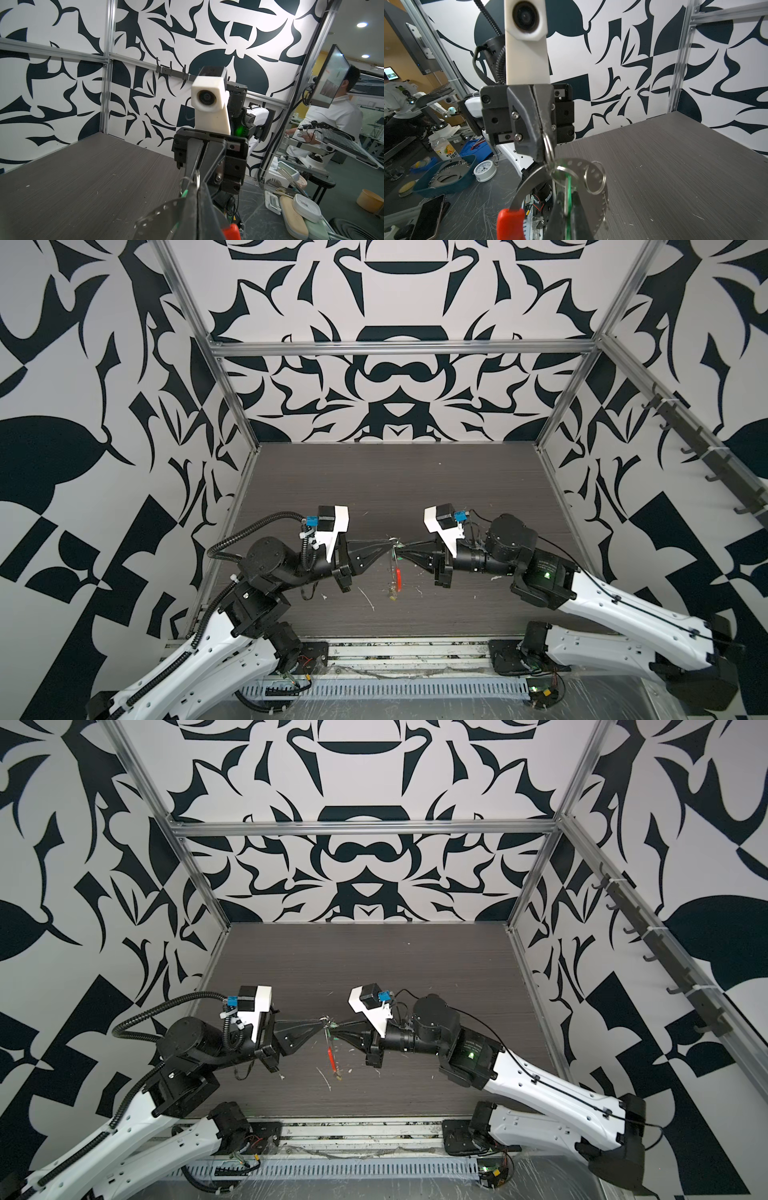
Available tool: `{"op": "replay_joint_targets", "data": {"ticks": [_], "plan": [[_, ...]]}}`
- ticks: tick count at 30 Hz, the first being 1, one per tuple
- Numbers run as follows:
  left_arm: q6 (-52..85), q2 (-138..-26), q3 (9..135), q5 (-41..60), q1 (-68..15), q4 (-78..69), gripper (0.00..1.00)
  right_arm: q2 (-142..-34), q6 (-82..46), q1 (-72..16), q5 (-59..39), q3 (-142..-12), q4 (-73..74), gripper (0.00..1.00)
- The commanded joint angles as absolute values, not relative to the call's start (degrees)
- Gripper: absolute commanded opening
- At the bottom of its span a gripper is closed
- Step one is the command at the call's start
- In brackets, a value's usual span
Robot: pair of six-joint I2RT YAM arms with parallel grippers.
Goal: Remove the keys from the keyring
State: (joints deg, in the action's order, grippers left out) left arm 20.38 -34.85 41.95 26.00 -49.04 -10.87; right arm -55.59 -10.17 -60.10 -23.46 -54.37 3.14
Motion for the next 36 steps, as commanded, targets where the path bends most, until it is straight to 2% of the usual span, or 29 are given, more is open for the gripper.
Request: {"op": "replay_joint_targets", "data": {"ticks": [1,15,24,30,32,34,36], "plan": [[20.96,-34.04,41.66,25.08,-49.04,-15.06,0.00,-56.53,-8.84,-60.88,-23.41,-57.38,1.66,0.00],[21.97,-35.31,41.31,25.82,-49.04,-17.06,0.00,-61.26,-7.45,-62.68,-25.99,-60.03,0.61,0.00],[19.73,-33.40,42.56,21.67,-49.04,-9.93,0.00,-52.79,-7.86,-62.75,-13.89,-53.42,0.90,0.00],[19.90,-31.47,40.22,15.13,-49.04,-8.70,0.00,-46.58,-8.23,-62.72,-8.24,-48.89,-0.44,0.00],[20.14,-30.49,39.58,13.14,-49.04,-8.20,0.00,-45.60,-9.64,-62.62,-3.62,-47.50,-1.48,0.00],[20.32,-29.68,39.14,12.47,-49.04,-7.59,0.00,-45.35,-10.68,-61.35,0.11,-45.52,-2.27,0.00],[20.50,-28.88,38.85,12.04,-49.04,-6.89,0.00,-46.24,-13.88,-56.57,-2.35,-43.21,-2.26,0.00]]}}
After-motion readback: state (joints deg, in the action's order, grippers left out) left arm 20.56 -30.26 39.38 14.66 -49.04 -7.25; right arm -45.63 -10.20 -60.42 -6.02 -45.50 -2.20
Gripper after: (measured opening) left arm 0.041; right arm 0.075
